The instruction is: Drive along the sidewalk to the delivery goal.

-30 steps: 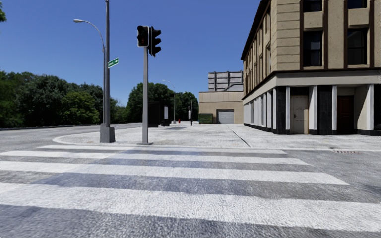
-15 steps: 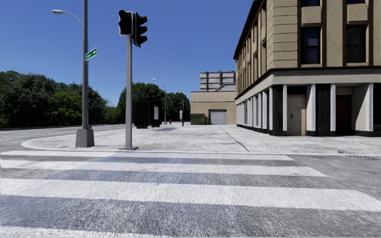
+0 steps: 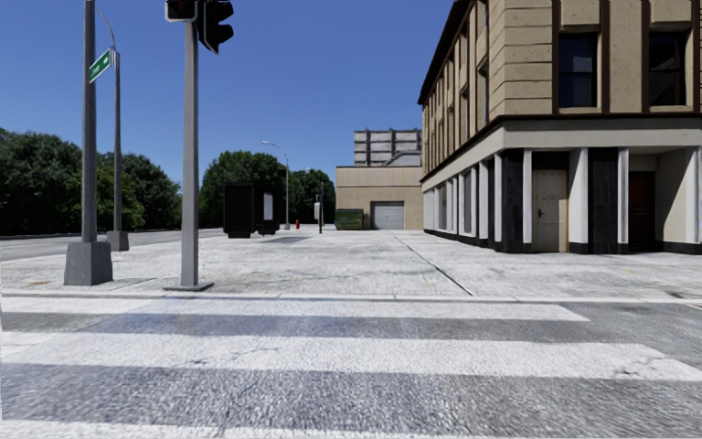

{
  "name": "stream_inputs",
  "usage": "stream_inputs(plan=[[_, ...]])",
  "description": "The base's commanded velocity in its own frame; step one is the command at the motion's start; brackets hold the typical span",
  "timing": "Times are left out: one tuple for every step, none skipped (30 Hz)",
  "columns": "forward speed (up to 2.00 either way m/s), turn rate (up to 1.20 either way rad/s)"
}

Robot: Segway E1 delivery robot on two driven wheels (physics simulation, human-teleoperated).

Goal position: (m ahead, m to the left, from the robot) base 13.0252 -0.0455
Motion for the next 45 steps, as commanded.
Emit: stream_inputs(plan=[[2.0,0.0],[2.0,0.0],[2.0,0.0],[2.0,0.0],[2.0,0.0],[2.0,0.0],[2.0,0.0],[2.0,0.0],[2.0,0.0],[2.0,0.0],[2.0,0.0],[2.0,0.0],[2.0,0.0],[2.0,0.0],[2.0,0.0],[2.0,0.0],[2.0,0.0],[2.0,0.0],[2.0,0.0],[2.0,0.0],[2.0,0.0],[2.0,0.0],[2.0,0.0],[2.0,0.0],[2.0,0.0],[2.0,0.0],[2.0,0.0],[2.0,0.0],[2.0,0.0],[2.0,0.0],[2.0,0.0],[2.0,0.0],[2.0,0.0],[2.0,0.0],[2.0,0.0],[2.0,0.0],[2.0,0.0],[2.0,0.0],[2.0,0.0],[2.0,0.0],[1.99,0.0],[1.91,0.0],[1.84,0.0],[1.84,0.0],[1.73,0.0]])
